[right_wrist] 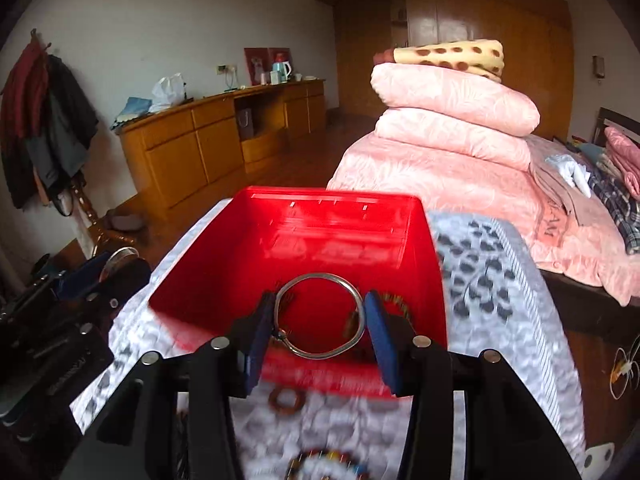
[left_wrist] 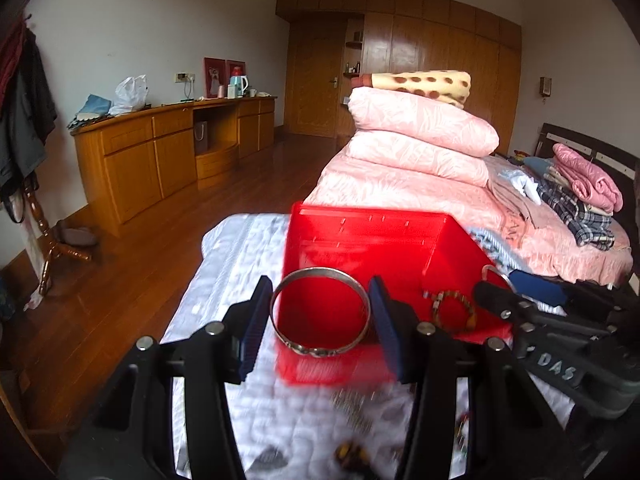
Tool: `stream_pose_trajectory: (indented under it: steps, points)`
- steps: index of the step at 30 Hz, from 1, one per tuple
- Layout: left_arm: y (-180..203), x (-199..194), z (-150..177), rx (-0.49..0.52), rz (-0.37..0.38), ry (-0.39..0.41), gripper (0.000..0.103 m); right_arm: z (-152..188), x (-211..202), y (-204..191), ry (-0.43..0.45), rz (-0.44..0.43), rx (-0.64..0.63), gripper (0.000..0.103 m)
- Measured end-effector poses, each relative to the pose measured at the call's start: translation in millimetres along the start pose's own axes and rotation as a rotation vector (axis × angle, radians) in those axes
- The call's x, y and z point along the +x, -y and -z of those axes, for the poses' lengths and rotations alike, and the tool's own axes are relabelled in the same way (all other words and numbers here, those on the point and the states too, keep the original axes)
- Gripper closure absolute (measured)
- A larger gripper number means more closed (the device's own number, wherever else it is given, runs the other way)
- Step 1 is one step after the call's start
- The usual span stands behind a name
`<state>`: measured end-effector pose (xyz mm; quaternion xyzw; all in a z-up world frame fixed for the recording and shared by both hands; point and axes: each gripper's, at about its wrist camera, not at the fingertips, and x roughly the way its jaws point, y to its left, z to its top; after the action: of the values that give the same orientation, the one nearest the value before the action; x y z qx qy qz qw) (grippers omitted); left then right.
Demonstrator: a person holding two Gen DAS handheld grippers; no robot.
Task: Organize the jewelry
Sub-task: 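Lower the bangle and watch into the red tin and open both tools, then move both tools back out of the tin toward the remaining jewelry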
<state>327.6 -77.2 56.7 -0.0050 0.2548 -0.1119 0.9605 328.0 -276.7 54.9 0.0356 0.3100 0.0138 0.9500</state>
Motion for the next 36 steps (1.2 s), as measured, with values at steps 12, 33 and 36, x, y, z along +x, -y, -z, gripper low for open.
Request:
stream_pose_trajectory:
  steps: [12, 33, 36]
  points:
    - [7, 83, -21, -0.023, 0.002, -0.070, 0.055, -19, 58, 17, -0.053, 0.028, 0.048, 0.057]
    - [6, 101, -6, -0.036, -0.014, -0.107, 0.026, -12, 66, 24, -0.055, 0.032, 0.078, 0.046]
    - [6, 96, -5, -0.035, -0.016, -0.083, 0.026, -12, 64, 26, -0.033, 0.008, 0.094, 0.046]
